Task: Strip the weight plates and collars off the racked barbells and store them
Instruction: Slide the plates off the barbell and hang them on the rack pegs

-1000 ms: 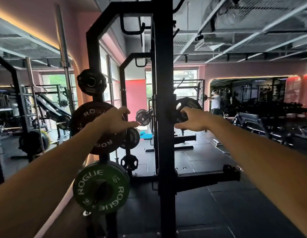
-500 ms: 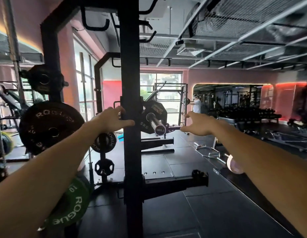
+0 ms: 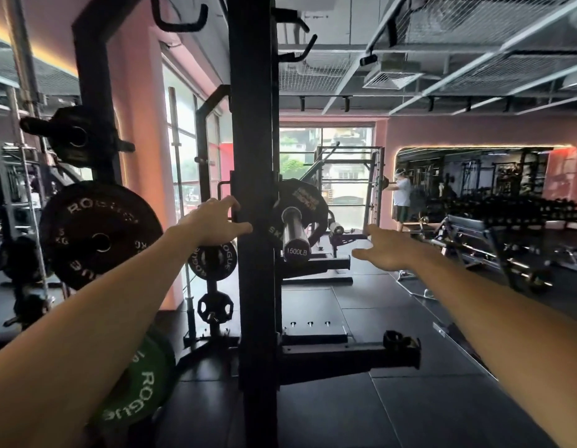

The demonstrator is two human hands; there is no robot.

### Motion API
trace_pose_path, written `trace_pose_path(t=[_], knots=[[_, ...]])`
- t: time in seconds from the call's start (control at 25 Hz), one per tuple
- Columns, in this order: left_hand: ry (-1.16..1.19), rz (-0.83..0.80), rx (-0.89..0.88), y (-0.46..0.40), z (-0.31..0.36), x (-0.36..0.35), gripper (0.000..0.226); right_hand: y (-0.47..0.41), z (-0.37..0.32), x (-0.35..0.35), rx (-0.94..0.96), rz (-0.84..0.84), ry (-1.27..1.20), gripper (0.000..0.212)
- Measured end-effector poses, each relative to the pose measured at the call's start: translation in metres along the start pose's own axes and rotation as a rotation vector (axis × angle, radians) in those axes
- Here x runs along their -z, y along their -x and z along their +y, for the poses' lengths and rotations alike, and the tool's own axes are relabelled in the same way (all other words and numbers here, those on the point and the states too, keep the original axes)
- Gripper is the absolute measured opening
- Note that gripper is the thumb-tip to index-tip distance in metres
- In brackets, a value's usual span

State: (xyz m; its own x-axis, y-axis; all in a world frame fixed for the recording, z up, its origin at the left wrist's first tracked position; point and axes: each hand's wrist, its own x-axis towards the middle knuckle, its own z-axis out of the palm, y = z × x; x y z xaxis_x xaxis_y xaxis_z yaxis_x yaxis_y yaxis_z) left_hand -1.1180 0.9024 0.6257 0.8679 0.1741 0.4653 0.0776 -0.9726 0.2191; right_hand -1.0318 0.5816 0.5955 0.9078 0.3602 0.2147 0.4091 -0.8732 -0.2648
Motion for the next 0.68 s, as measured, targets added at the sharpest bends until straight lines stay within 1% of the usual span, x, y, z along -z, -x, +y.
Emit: trace_pose_path(t=[0.16, 0.28, 0.36, 0.48, 0.56, 0.68], knots=[[0.008, 0.019, 0.005, -0.063, -0.014, -0.034, 0.057, -0.071, 0.008, -0.026, -0.023, 0.004, -0.088, 0.063], [0.016, 0.032, 0.016, -0.118, -0.024, -0.057, 0.055, -0.128, 0.007, -0.045, -0.021, 0.028, -0.079, 0.070], [0.009, 0.048, 0.013, -0.158, -0.034, -0.072, 0.057, -0.173, 0.006, -0.059, -0.034, 0.047, -0.090, 0.074], [0.013, 0.028, 0.010, -0.211, -0.043, -0.096, 0.062, -0.235, 0.004, -0.077, -0.090, 0.078, -0.124, 0.081], [0.049, 0.024, -0.010, -0.240, -0.042, -0.110, 0.062, -0.268, 0.004, -0.087, -0.118, 0.092, -0.164, 0.081], [0.081, 0.038, -0.068, -0.274, -0.036, -0.127, 0.067, -0.306, 0.005, -0.101, -0.143, 0.099, -0.304, 0.075]])
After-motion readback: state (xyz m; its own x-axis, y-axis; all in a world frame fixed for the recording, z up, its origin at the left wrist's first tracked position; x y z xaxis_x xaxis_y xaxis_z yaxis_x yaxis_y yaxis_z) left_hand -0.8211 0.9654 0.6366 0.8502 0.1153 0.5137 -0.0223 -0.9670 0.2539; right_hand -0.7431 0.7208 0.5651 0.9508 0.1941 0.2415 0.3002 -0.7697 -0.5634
